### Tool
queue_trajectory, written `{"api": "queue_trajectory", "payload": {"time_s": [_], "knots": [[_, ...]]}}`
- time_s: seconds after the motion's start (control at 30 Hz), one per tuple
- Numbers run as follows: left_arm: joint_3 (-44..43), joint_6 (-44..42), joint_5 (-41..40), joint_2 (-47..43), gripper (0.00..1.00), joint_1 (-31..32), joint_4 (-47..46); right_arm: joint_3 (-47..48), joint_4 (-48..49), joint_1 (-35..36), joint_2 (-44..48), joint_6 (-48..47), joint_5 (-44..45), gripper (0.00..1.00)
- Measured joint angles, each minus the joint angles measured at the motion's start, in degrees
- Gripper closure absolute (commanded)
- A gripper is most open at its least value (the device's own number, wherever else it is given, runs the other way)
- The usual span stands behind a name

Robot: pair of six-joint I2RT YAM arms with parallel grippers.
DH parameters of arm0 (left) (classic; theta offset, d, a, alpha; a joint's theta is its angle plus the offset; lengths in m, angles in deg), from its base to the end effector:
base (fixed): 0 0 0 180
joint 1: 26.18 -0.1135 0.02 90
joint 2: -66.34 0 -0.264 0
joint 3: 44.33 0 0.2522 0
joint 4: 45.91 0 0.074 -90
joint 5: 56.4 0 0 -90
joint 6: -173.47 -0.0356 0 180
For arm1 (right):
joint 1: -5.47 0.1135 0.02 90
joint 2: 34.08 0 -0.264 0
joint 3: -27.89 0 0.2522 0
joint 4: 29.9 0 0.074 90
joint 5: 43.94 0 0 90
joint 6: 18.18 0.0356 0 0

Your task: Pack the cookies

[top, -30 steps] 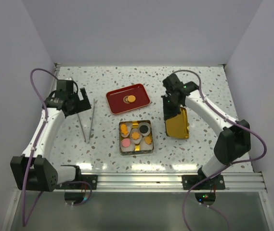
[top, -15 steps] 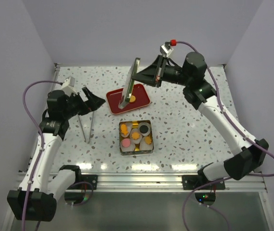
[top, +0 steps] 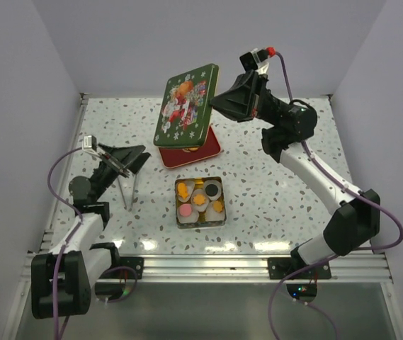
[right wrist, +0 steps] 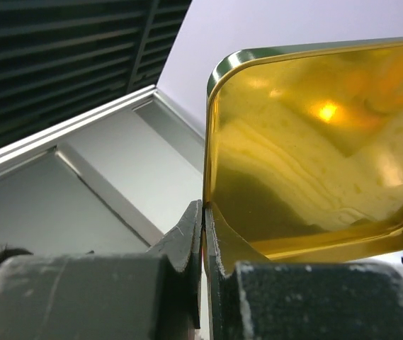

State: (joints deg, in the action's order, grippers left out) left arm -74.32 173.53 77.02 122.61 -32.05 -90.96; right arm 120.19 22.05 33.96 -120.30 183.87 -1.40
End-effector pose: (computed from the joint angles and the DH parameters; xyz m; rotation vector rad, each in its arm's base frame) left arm 0.1956 -0.0045 0.2535 -0.5034 1.4705 -1.6728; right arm 0.2558 0.1687 0.4868 -0.3382 1.2509 2.4297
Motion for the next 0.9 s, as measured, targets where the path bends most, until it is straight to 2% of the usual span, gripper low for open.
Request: {"api": "queue_trajectory", "payload": {"time_s": [0.13,0.27,0.63,0.9], "knots": [[0.3,7.2,-0.4,1.1,0.0,-0.1,-8.4,0.0,5.7,0.0,-1.6,1.3,0.0,1.0],[0.3,10.9,-1.0,1.3,0.0,-0.1,-12.3,0.0,7.1,0.0,-4.2,1.8,-0.1,1.0],[-2.2,14.1,-3.4,3.1,0.0,1.7,-13.8,-0.3,7.3,3.3,-7.0,2.4,-0.7,1.0],[-5.8,14.1,-5.3,3.1,0.0,4.3,-14.3,-5.0,8.2,4.9,-7.3,2.4,-1.6,1.0]]}}
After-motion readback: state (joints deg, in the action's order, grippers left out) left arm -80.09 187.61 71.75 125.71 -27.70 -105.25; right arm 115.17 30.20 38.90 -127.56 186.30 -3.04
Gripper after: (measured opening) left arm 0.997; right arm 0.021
